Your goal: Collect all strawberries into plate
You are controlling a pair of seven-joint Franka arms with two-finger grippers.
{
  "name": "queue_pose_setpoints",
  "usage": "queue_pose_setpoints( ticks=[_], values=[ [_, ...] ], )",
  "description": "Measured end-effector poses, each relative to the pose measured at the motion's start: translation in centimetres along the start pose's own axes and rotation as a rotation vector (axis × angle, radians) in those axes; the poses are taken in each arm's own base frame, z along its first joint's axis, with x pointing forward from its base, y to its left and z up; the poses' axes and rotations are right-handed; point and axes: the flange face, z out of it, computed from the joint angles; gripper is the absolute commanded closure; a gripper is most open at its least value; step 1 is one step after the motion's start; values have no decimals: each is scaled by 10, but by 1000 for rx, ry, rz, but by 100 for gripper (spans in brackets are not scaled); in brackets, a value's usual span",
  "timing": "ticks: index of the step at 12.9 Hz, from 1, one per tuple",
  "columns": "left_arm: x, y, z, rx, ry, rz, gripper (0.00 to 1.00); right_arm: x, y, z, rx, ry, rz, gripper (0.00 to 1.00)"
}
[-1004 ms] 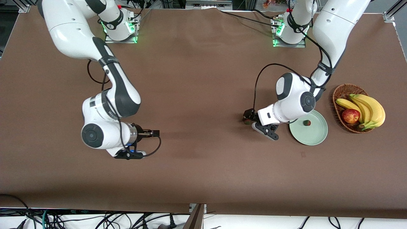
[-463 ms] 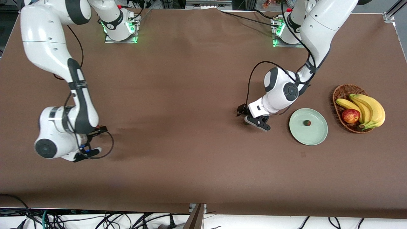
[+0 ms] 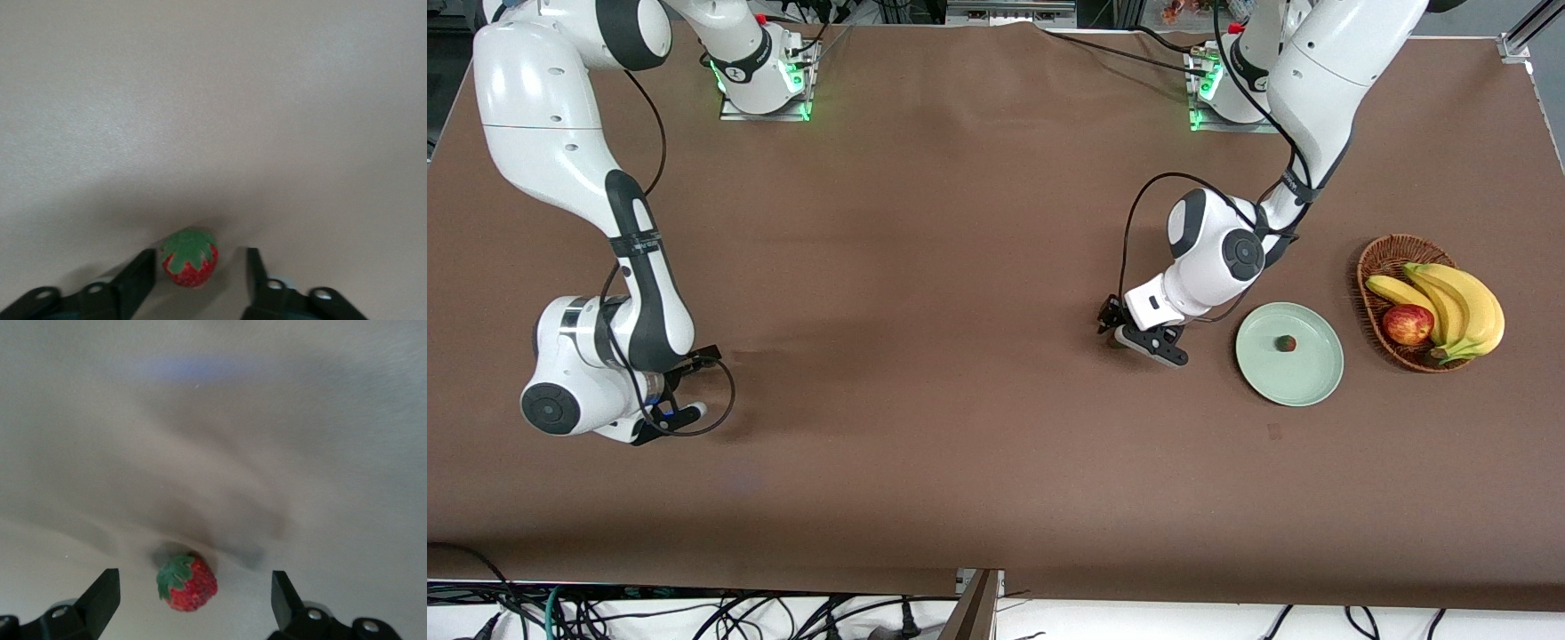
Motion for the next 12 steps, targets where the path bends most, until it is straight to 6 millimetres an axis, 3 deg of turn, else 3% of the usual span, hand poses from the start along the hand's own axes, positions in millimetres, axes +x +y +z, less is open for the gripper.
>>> queue_pose_setpoints(
  ticks=[1, 4, 7, 9, 12],
  values=[
    [0, 0, 0, 0, 1, 1, 80, 0, 0, 4, 0, 0, -1, 3],
    [3, 0, -2, 21, 1, 53, 83, -2, -1, 11, -1, 3, -1, 58],
    [11, -9, -19, 36, -29, 73, 77, -4, 1, 5, -4, 9, 3, 92],
    [23, -20, -56, 71, -140, 127, 77, -5, 2, 4, -4, 8, 5, 96],
    [45, -48, -132, 155, -342, 264, 77, -5, 1, 4, -2, 9, 5, 99]
  ],
)
